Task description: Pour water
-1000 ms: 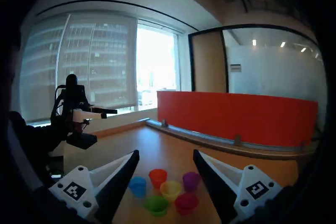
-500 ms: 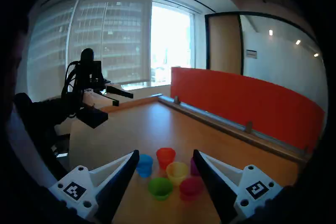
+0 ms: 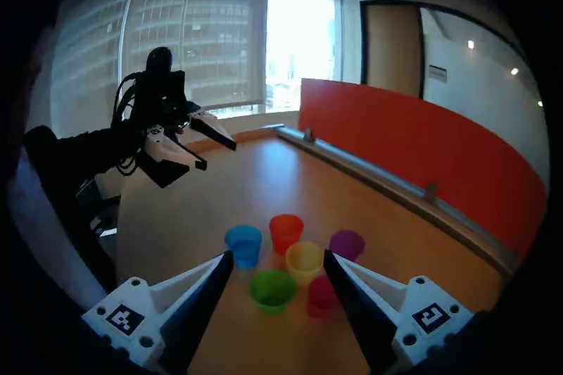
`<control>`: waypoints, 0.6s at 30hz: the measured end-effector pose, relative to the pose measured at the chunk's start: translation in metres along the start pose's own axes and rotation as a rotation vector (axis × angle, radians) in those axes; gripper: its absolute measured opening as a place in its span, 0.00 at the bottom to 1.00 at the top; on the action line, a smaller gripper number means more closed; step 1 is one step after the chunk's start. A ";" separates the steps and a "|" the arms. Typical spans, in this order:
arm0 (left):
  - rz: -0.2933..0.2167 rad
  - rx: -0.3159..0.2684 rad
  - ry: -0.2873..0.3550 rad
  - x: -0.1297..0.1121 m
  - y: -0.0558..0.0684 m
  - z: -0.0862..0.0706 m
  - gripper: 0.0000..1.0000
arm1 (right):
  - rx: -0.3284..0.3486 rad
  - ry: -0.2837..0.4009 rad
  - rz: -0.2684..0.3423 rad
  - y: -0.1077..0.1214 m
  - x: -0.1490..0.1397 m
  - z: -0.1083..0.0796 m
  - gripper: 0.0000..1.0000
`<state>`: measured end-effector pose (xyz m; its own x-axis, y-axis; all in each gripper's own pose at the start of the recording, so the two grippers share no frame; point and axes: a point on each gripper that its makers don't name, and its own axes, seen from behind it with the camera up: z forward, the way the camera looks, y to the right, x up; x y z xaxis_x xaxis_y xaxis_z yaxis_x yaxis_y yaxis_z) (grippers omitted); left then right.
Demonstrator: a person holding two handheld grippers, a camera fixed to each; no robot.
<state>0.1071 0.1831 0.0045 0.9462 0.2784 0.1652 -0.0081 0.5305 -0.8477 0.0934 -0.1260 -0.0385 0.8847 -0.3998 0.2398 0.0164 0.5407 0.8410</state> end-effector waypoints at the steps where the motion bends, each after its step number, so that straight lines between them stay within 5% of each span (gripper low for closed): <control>1: 0.005 -0.004 -0.008 -0.003 0.001 0.002 0.97 | 0.004 -0.008 -0.003 -0.001 -0.003 0.002 1.00; 18: 0.050 -0.079 -0.158 -0.069 0.009 0.032 0.98 | 0.048 -0.118 -0.055 -0.002 -0.062 0.034 0.99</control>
<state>0.0313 0.1943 0.0018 0.8827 0.4281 0.1939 -0.0221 0.4500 -0.8928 0.0224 -0.1270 -0.0383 0.8219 -0.5137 0.2462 0.0384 0.4811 0.8758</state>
